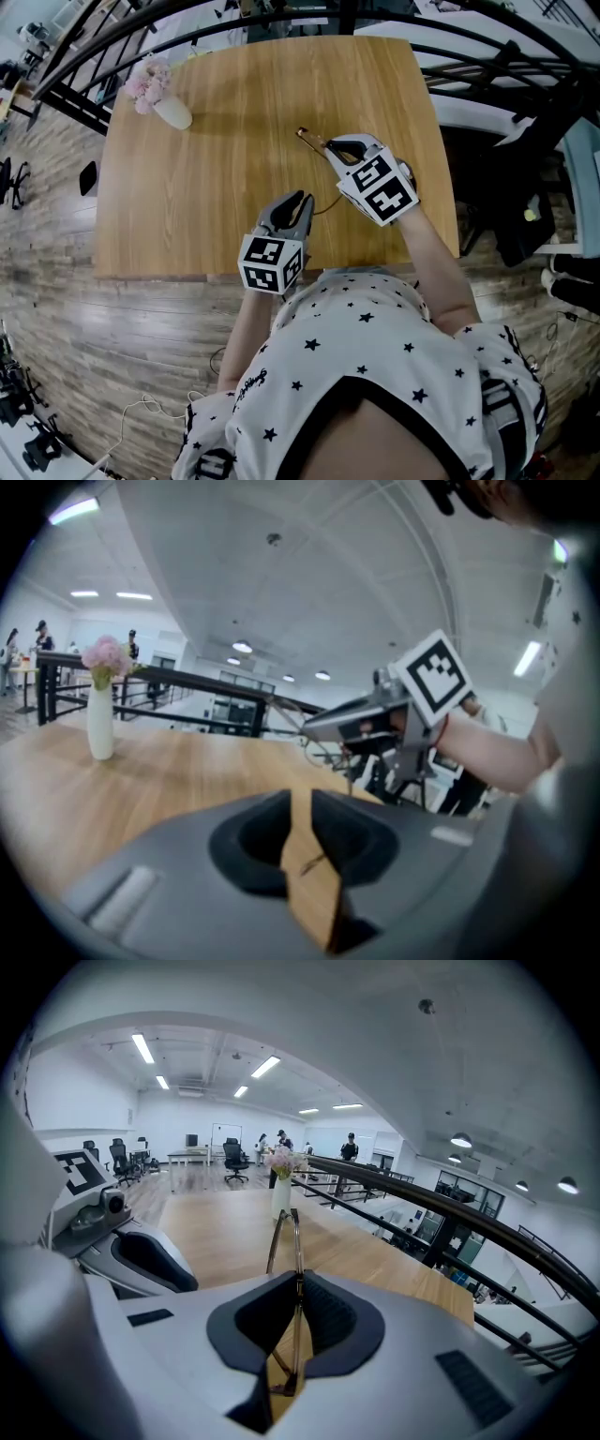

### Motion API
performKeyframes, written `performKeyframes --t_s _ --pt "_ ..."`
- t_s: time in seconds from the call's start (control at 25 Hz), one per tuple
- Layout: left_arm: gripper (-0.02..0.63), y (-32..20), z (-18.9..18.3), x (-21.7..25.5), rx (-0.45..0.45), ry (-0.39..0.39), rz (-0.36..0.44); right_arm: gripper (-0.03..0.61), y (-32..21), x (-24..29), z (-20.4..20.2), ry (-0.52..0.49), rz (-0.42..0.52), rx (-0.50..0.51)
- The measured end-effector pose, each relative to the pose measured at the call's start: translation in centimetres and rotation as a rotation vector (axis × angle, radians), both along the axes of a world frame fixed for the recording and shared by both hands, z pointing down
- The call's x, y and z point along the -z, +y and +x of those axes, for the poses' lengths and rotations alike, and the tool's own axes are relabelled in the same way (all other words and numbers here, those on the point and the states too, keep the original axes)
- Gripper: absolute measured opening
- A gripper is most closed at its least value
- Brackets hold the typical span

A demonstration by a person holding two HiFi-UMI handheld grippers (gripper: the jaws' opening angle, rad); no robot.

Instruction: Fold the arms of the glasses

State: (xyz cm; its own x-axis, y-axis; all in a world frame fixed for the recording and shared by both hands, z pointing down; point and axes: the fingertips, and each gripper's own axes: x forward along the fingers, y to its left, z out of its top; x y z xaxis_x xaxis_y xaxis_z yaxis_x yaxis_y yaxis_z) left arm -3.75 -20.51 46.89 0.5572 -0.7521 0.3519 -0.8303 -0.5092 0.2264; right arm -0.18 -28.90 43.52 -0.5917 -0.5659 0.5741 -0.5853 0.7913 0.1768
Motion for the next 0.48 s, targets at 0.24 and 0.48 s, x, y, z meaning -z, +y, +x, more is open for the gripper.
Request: performKeyframes --t_s 0.24,0.48 --pt "0.085 0.4 -0.4 -0.8 0.001 -0.002 -0.013 0.021 -1.0 0.5 0.5 -0.003 0.021 -0.025" --pt "0.109 1.0 -0.6 -1.5 0.003 -0.015 -0.03 0.02 -1.8 1.6 0.8 -0.019 0.047 -0.036"
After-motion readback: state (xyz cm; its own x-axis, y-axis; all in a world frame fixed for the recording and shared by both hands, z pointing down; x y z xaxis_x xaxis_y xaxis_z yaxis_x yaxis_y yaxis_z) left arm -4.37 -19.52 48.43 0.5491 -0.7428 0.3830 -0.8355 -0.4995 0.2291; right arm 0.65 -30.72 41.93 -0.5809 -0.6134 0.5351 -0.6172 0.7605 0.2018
